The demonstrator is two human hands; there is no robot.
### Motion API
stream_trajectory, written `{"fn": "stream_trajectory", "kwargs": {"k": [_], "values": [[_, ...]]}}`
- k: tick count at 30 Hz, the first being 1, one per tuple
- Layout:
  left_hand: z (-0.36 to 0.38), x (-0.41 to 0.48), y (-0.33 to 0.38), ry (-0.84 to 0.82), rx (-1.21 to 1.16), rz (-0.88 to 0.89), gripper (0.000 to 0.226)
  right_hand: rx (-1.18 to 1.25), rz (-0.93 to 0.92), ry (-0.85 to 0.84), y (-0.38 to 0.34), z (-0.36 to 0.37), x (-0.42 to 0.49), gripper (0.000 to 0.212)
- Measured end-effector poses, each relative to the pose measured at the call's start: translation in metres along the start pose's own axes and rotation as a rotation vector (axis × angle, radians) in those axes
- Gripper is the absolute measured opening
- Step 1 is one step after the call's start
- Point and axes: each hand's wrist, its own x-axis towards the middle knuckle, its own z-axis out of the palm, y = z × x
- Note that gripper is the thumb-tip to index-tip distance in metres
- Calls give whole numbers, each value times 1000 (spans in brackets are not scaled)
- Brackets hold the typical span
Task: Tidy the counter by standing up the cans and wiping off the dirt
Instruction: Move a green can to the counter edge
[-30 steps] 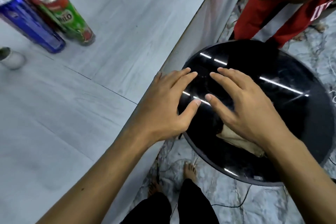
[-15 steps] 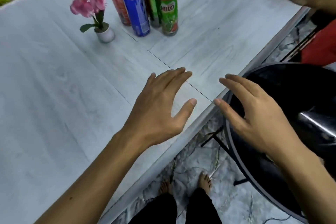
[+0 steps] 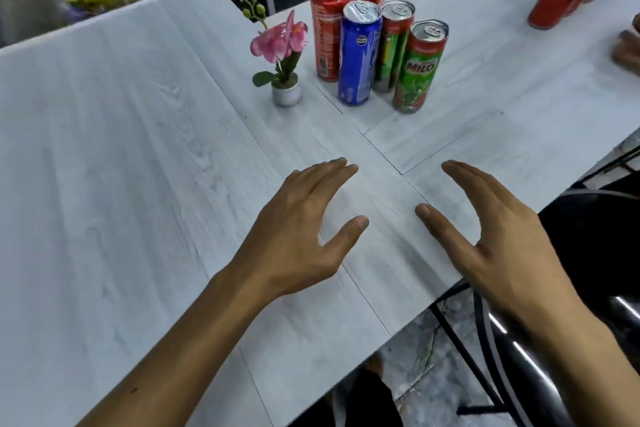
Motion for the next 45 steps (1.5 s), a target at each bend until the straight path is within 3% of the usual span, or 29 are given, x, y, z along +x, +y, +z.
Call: {"fn": "stream_trajectory", "kwargs": {"k": [25,45], "values": [[32,85,-16,109,26,-68,70,268,43,43,61,20,167,92],[38,94,-25,78,51,-78,72,406,-21,99,69,34,216,64]]}}
